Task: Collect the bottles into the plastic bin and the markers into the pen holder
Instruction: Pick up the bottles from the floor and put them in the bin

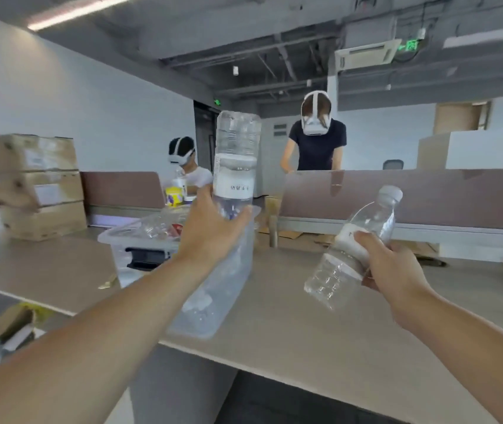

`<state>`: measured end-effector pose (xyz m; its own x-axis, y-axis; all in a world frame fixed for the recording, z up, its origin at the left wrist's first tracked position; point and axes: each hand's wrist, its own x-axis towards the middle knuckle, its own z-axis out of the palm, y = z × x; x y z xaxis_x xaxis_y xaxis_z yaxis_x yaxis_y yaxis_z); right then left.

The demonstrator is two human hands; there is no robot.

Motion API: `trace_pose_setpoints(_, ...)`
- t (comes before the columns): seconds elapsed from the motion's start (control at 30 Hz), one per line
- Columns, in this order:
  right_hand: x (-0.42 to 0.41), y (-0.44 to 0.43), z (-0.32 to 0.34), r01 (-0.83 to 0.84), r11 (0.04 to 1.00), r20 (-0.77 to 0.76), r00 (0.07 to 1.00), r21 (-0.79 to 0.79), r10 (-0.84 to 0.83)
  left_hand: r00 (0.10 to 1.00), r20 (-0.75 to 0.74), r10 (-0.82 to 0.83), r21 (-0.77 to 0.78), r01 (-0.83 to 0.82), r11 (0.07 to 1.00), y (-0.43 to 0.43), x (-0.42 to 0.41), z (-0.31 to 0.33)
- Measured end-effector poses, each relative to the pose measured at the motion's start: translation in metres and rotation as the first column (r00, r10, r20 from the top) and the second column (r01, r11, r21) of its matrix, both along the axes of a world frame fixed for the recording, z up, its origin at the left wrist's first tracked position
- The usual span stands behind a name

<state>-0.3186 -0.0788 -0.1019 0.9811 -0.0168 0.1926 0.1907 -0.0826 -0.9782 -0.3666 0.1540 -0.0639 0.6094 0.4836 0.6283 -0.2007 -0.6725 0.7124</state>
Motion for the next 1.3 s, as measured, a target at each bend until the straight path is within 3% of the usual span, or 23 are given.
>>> trace_pose_setpoints(0.23, 0.069, 0.119, 0.026, -0.167, 0.958, 0.061, 0.986, 0.233, 0.157, 0.964, -0.004, 0.265, 0.069, -0.265, 0.962, 0.124, 0.023, 0.019)
trace_pose_setpoints(0.4, 0.075, 0.173, 0.019, -0.25, 0.88, 0.092, 0.968, 0.403, 0.232, 0.943, -0.105, 0.315, 0.045, -0.312, 0.949, 0.169, 0.019, -0.002)
trace_pose_setpoints(0.53, 0.077, 0.189, 0.035, -0.262, 0.884, 0.177, 0.962, 0.386, 0.207, 0.94, -0.128, 0.316, 0.045, -0.312, 0.949, 0.189, 0.027, 0.012)
trace_pose_setpoints(0.6, 0.076, 0.2, 0.048, -0.263, 0.896, 0.218, 0.957, 0.357, 0.194, 0.942, -0.157, 0.296, 0.045, -0.292, 0.955, 0.196, 0.035, 0.02)
trace_pose_setpoints(0.77, 0.063, 0.241, 0.075, -0.271, 0.941, 0.271, 0.939, 0.203, 0.212, 0.872, -0.398, 0.285, 0.284, -0.178, 0.942, 0.207, 0.049, 0.024)
trace_pose_setpoints(0.9, 0.062, 0.274, 0.082, -0.2, 0.979, 0.273, 0.94, -0.044, 0.204, 0.801, -0.535, 0.269, 0.301, -0.118, 0.946, 0.214, 0.053, 0.031)
trace_pose_setpoints(1.07, 0.07, 0.301, 0.08, -0.15, 0.982, 0.201, 0.965, -0.112, 0.17, 0.712, -0.628, 0.314, 0.33, -0.122, 0.936, 0.235, 0.054, 0.031)
trace_pose_setpoints(1.3, 0.076, 0.327, 0.076, -0.047, 0.889, 0.153, 0.98, -0.455, 0.13, 0.8, -0.565, 0.202, 0.27, -0.052, 0.961, 0.253, 0.045, 0.032)
